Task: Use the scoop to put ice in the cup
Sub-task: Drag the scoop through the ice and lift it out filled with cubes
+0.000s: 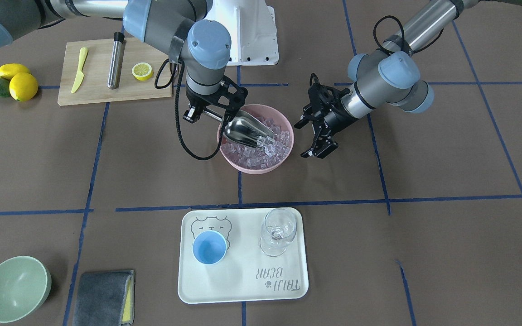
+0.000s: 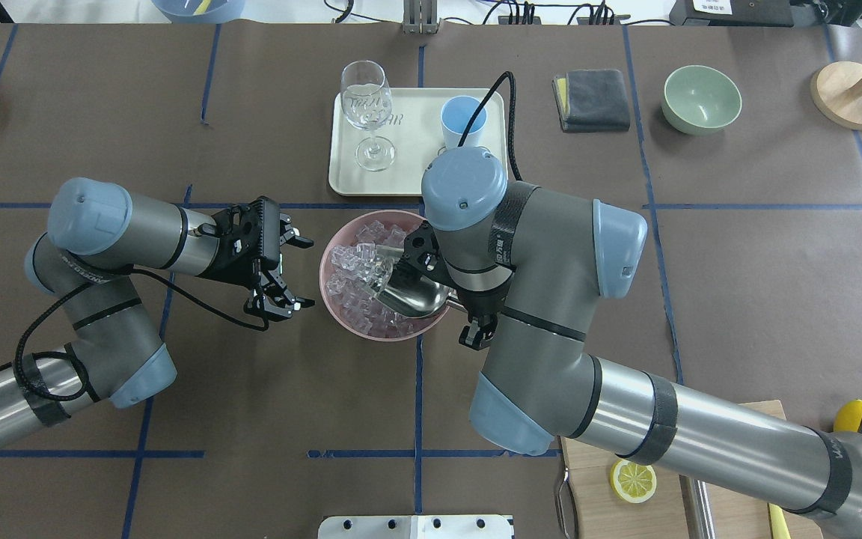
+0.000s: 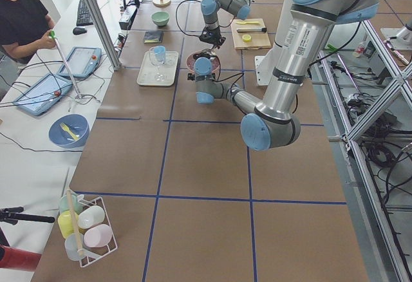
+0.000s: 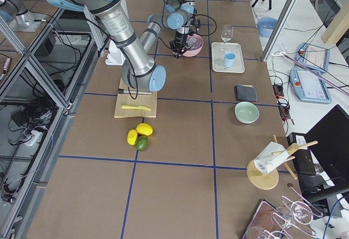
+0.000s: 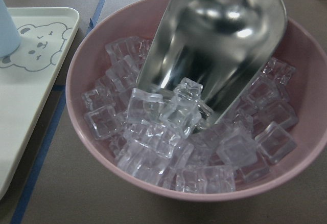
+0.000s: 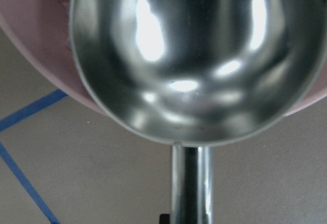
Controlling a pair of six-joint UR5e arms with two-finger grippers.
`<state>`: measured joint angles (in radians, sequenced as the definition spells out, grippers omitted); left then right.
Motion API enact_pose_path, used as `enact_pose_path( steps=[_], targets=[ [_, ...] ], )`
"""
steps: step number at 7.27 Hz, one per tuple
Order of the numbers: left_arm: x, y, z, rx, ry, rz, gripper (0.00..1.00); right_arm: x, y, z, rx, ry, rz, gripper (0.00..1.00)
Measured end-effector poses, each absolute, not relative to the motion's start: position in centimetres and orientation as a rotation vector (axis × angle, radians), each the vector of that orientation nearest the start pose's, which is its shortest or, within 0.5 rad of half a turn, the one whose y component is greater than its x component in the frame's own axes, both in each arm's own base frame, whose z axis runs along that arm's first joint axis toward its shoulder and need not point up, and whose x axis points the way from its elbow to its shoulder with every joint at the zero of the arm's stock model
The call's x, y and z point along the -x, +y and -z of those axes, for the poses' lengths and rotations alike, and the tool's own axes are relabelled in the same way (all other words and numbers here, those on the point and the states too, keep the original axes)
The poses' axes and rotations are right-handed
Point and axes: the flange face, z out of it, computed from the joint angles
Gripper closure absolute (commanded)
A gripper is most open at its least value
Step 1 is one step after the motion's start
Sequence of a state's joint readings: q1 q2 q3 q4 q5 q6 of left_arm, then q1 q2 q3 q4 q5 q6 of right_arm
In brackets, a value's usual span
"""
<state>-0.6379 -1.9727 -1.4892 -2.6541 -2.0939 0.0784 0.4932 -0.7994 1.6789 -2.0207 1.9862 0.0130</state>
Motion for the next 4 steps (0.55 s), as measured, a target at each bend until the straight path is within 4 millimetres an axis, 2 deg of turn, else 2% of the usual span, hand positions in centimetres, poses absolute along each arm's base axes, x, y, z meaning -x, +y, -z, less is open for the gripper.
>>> enact_pose_path(
  steps=[4],
  targets=[
    [-46.2,-44.9,-34.5,-1.152,1.033,-1.182,0.0,55.6,-39.7,-22.8,-0.192,-0.729,1.055,1.0]
  ],
)
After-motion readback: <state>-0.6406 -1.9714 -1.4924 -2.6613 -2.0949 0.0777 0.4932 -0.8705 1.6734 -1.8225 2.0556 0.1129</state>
